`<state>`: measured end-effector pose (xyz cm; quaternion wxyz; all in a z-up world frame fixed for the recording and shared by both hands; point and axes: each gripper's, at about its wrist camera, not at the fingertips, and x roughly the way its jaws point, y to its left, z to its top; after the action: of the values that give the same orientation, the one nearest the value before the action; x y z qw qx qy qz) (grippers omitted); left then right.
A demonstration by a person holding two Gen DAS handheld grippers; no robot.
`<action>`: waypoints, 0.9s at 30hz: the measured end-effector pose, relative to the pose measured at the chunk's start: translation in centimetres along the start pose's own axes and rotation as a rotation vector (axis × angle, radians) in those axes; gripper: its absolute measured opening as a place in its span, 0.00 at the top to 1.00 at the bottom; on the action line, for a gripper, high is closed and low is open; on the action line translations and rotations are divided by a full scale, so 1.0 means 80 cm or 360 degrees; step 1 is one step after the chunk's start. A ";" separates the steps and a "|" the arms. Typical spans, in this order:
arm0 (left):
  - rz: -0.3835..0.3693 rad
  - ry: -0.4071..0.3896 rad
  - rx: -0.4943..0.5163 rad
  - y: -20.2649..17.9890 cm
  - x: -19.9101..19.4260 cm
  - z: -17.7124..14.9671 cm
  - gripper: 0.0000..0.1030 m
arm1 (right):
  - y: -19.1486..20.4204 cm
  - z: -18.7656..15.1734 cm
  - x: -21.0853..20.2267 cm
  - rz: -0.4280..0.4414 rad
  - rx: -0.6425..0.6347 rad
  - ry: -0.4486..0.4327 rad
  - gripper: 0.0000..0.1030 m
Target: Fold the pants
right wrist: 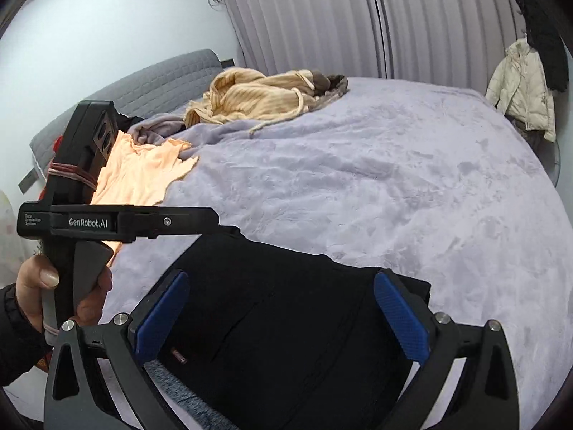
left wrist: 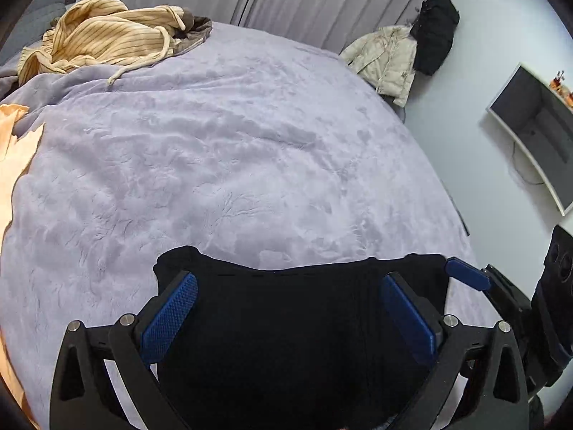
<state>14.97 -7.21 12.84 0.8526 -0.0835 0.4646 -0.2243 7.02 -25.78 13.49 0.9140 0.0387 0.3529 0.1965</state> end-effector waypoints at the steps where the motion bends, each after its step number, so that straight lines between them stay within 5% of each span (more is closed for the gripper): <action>1: 0.0028 0.0053 0.0017 0.002 0.022 0.001 0.00 | -0.011 -0.001 0.012 0.0009 0.0032 0.0048 0.00; 4: 0.0125 0.0215 0.0006 0.019 0.081 -0.017 0.00 | -0.047 -0.013 0.059 -0.0014 0.0216 0.0225 0.00; 11: 0.0214 0.0214 0.0126 0.012 0.106 -0.040 0.00 | -0.075 -0.041 0.083 -0.0031 0.0345 0.0308 0.01; 15: 0.0208 0.0166 0.0065 0.010 0.066 -0.032 0.00 | -0.060 -0.031 0.062 -0.0189 0.0337 0.0287 0.00; 20: 0.0176 -0.0058 0.0054 -0.018 -0.029 -0.053 0.00 | 0.006 -0.033 -0.009 -0.0470 0.0177 0.0145 0.00; 24: 0.0383 0.0070 0.0179 -0.020 -0.010 -0.115 0.00 | 0.042 -0.074 -0.001 -0.0539 -0.0021 0.0303 0.00; 27: 0.0271 0.0108 0.0047 0.018 -0.002 -0.139 0.00 | 0.008 -0.114 0.005 -0.0588 0.0089 0.0408 0.00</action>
<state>6.09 -5.10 6.28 0.8535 -0.0234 0.4952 -0.1606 1.02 -25.67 6.58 0.8807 -0.0265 0.4725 0.0194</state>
